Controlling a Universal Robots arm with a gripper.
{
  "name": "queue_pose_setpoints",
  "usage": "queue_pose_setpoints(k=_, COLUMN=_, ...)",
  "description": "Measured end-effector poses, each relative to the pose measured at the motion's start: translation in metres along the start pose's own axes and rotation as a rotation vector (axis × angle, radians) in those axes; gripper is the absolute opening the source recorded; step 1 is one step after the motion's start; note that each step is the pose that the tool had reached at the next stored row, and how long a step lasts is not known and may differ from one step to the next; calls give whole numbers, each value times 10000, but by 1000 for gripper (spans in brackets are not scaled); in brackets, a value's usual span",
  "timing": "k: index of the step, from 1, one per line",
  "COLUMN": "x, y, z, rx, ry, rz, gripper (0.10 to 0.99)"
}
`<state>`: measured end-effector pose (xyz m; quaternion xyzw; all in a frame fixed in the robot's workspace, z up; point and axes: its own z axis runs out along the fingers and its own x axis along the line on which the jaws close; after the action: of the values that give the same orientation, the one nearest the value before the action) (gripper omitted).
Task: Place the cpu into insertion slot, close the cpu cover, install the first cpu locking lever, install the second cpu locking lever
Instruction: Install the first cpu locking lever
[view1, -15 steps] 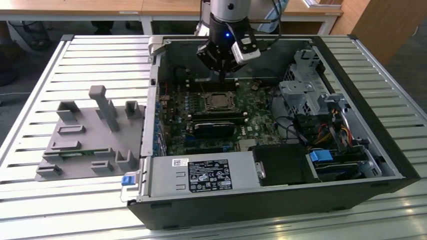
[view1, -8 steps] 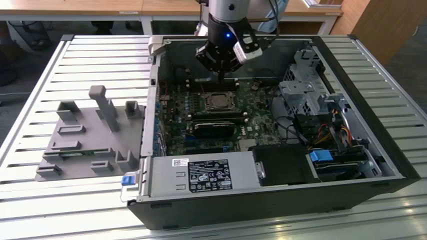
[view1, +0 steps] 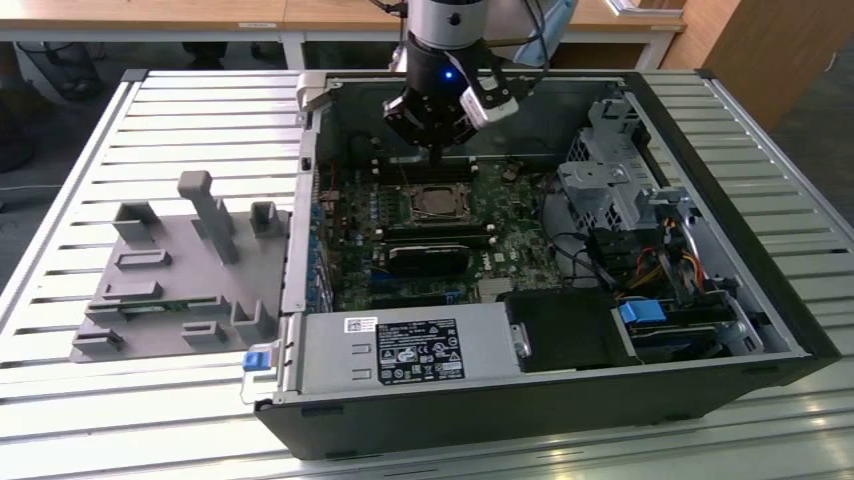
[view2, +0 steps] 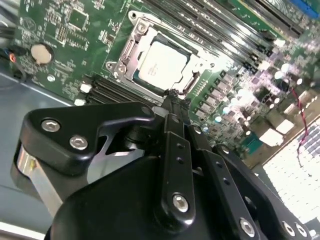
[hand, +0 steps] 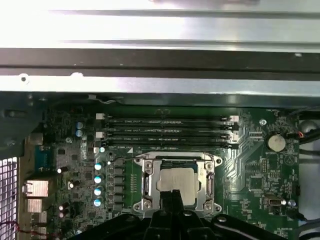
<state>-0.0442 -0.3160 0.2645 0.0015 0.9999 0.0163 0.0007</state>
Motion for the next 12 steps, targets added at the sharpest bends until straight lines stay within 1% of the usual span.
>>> queue_pose_setpoints(k=1, x=24, y=-1, z=5, rx=1, ry=-2, rz=-15, gripper=106)
queue_pose_setpoints(k=3, x=100, y=-1, z=14, rx=1, ry=-25, rz=-16, gripper=106)
queue_pose_setpoints(k=8, x=279, y=-1, z=29, rx=14, ry=-99, rz=-17, gripper=106)
queue_pose_setpoints(k=9, x=314, y=1, z=33, rx=42, ry=-123, rz=-19, gripper=106)
queue_pose_setpoints(k=12, x=398, y=19, z=38, rx=211, ry=-174, rz=-21, gripper=106)
